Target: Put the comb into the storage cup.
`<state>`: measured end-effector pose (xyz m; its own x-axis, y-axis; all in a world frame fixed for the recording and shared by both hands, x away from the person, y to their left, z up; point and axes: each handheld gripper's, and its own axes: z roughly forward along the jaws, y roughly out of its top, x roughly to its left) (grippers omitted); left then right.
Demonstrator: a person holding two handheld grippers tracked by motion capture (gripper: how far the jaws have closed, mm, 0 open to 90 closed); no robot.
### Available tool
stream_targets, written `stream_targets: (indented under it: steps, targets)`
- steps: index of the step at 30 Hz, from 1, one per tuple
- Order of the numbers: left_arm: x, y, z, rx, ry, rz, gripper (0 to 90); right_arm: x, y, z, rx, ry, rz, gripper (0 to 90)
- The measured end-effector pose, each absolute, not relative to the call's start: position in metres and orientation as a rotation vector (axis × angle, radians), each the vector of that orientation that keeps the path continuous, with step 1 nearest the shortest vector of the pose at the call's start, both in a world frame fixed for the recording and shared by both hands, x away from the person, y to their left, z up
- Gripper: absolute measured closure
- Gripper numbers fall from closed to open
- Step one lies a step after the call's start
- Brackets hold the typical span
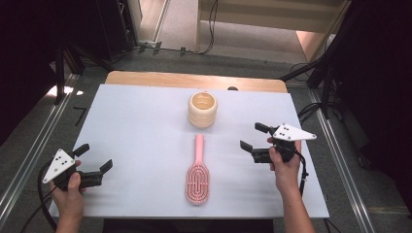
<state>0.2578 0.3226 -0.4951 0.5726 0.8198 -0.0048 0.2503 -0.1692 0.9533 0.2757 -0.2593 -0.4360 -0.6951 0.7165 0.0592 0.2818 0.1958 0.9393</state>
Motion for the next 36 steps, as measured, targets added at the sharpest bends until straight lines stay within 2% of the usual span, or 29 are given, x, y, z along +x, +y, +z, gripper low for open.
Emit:
stream_targets:
  steps: [4,5,8,10,11,13,14,15,16,17,19,21,23,36]
  targets:
    - [0.258,0.321,-0.495,1.718,0.890,0.645,0.0,0.276,-0.245,-0.434,0.892,2.145,1.492,12.9]
    - [0.258,0.321,-0.495,1.722,0.889,0.644,0.0,0.275,-0.236,-0.433,0.876,2.186,1.505,17.6]
    - [0.258,0.321,-0.495,1.726,0.886,0.644,0.0,0.274,-0.225,-0.435,0.845,2.254,1.498,22.9]
    - [0.258,0.321,-0.495,1.727,0.884,0.643,0.0,0.271,-0.217,-0.437,0.815,2.294,1.467,32.0]
    - [0.258,0.321,-0.495,1.726,0.883,0.642,0.0,0.271,-0.217,-0.437,0.815,2.294,1.467,32.0]
    - [0.258,0.321,-0.495,1.727,0.882,0.641,0.0,0.269,-0.211,-0.441,0.797,2.327,1.454,42.4]
    - [0.258,0.321,-0.495,1.727,0.880,0.640,0.0,0.267,-0.205,-0.444,0.767,2.359,1.433,53.1]
    - [0.258,0.321,-0.495,1.729,0.880,0.641,0.0,0.266,-0.203,-0.446,0.739,2.382,1.409,56.7]
    - [0.258,0.321,-0.495,1.729,0.880,0.642,0.0,0.266,-0.203,-0.446,0.739,2.382,1.409,56.7]
    - [0.258,0.320,-0.496,1.730,0.881,0.641,0.0,0.263,-0.198,-0.450,0.696,2.428,1.372,65.9]
    - [0.258,0.320,-0.496,1.733,0.877,0.640,0.0,0.262,-0.195,-0.454,0.667,2.471,1.365,74.3]
    - [0.258,0.320,-0.496,1.735,0.879,0.640,0.0,0.262,-0.194,-0.456,0.658,2.489,1.366,77.3]
    - [0.258,0.319,-0.496,1.735,0.876,0.640,0.0,0.263,-0.191,-0.460,0.640,2.538,1.346,86.6]
    - [0.258,0.319,-0.496,1.749,0.868,0.639,0.0,0.260,-0.181,-0.478,0.587,2.690,1.267,87.6]
